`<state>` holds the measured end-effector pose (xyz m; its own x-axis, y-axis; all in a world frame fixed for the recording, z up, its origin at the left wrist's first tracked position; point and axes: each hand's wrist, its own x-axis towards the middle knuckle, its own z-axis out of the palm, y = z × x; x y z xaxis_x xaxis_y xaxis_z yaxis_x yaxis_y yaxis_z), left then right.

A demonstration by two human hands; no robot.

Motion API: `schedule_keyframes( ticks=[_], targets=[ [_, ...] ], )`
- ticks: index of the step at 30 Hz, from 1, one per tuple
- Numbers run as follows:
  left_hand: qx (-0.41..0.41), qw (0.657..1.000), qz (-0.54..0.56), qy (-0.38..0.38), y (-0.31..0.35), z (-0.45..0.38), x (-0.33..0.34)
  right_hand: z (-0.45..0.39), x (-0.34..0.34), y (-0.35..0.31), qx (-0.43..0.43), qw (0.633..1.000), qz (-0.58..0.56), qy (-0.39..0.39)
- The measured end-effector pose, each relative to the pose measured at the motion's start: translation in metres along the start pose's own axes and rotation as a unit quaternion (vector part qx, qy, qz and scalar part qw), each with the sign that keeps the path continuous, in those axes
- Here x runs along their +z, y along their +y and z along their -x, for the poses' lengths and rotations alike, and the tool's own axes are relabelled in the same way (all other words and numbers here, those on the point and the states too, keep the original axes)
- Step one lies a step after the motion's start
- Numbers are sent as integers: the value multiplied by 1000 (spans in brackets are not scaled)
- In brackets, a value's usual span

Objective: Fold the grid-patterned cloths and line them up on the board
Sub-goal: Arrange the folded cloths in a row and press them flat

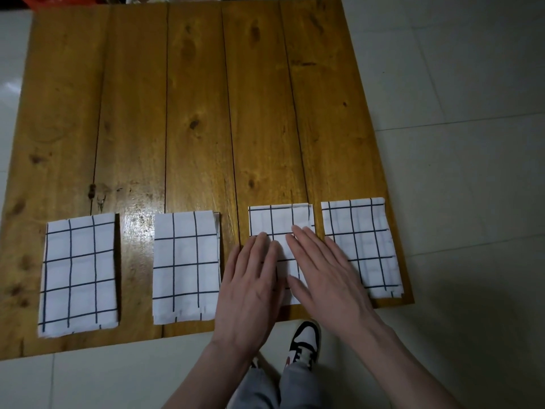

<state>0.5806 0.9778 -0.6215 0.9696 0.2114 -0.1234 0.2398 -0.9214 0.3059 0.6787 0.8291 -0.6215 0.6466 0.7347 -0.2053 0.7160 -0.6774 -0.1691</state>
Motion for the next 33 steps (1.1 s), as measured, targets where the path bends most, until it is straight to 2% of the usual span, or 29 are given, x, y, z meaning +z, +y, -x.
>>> schedule_keyframes(
  ticks=[10,22,33],
  targets=[
    [-7,1000,-22,6,2,14,9,10,4,-4,-3,1000,8,-4],
    [-26,999,36,21,6,13,7,8,0,4,-7,1000,-16,-22],
    [-37,999,26,16,7,10,8,2,-3,7,-10,999,-30,-29]
  ],
)
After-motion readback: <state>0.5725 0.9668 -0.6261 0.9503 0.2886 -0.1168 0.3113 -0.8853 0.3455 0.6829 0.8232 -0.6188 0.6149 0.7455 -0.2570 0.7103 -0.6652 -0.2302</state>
